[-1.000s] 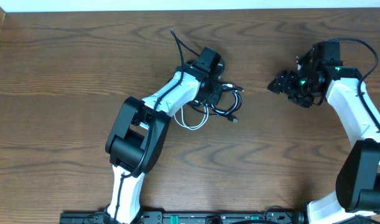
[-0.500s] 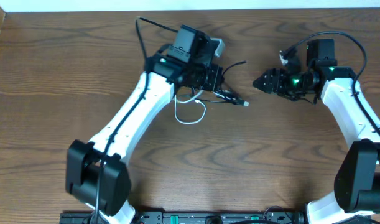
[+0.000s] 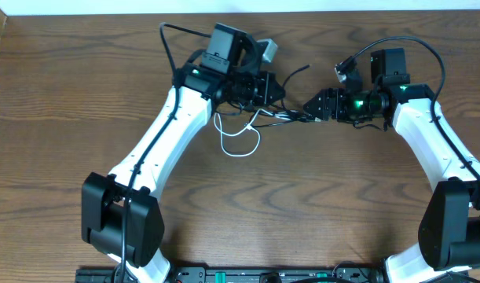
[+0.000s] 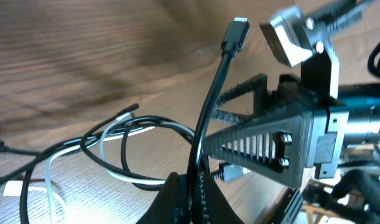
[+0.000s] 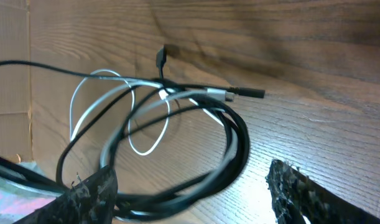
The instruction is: Untangle cables
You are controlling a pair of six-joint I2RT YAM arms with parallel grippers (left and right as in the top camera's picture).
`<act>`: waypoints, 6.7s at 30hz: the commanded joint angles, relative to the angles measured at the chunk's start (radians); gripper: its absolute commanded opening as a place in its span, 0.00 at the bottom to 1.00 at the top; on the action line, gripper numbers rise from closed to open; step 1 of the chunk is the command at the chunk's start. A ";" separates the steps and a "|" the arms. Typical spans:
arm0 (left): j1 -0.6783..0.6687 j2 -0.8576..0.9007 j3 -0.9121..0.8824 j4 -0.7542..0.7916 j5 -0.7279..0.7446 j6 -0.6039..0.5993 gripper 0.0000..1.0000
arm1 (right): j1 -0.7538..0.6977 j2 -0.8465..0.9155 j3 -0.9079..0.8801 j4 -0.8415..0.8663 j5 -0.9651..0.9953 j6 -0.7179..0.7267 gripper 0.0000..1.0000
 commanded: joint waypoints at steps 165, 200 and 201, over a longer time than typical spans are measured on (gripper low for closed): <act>0.069 0.036 0.005 0.343 0.402 -0.401 0.07 | 0.128 0.029 -0.009 0.211 0.655 0.420 0.15; 0.406 -0.029 0.005 0.006 0.044 -0.077 0.08 | -0.230 0.026 -0.007 -0.083 0.084 -0.059 0.01; 0.406 -0.029 0.005 -0.006 0.034 -0.059 0.08 | -0.225 0.019 -0.007 -0.086 0.042 -0.058 0.01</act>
